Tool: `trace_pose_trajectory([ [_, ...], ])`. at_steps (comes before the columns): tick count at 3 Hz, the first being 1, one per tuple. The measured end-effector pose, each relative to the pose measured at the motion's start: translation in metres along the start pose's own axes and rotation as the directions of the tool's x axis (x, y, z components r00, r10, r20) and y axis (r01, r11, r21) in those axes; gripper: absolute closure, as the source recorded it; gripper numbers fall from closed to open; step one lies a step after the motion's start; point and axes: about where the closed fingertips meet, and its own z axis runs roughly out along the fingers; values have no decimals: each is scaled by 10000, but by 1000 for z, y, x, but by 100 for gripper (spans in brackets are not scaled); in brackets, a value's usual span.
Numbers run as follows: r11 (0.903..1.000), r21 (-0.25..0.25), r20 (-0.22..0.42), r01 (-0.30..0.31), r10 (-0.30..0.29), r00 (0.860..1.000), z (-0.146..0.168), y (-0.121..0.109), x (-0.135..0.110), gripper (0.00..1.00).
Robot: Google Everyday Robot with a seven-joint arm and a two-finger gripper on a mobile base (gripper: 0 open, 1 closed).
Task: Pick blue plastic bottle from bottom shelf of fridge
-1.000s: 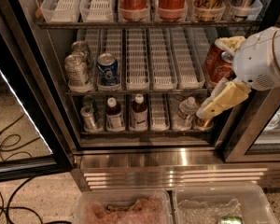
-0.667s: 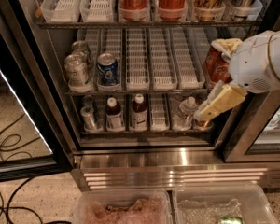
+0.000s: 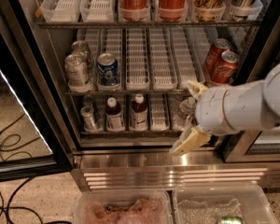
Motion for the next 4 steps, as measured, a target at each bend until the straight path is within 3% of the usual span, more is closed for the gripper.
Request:
trace_pose_trajectory([
  [1, 9959, -314, 355, -854, 865, 9956, 49, 43, 23, 0],
  [2, 9917, -436, 572, -1213, 1237, 9907, 65, 58, 30, 0],
  [3, 9919, -438, 575, -1189, 1213, 9909, 65, 58, 30, 0],
  [4, 9903, -916, 770, -1044, 1116, 9908, 103, 70, 31, 0],
])
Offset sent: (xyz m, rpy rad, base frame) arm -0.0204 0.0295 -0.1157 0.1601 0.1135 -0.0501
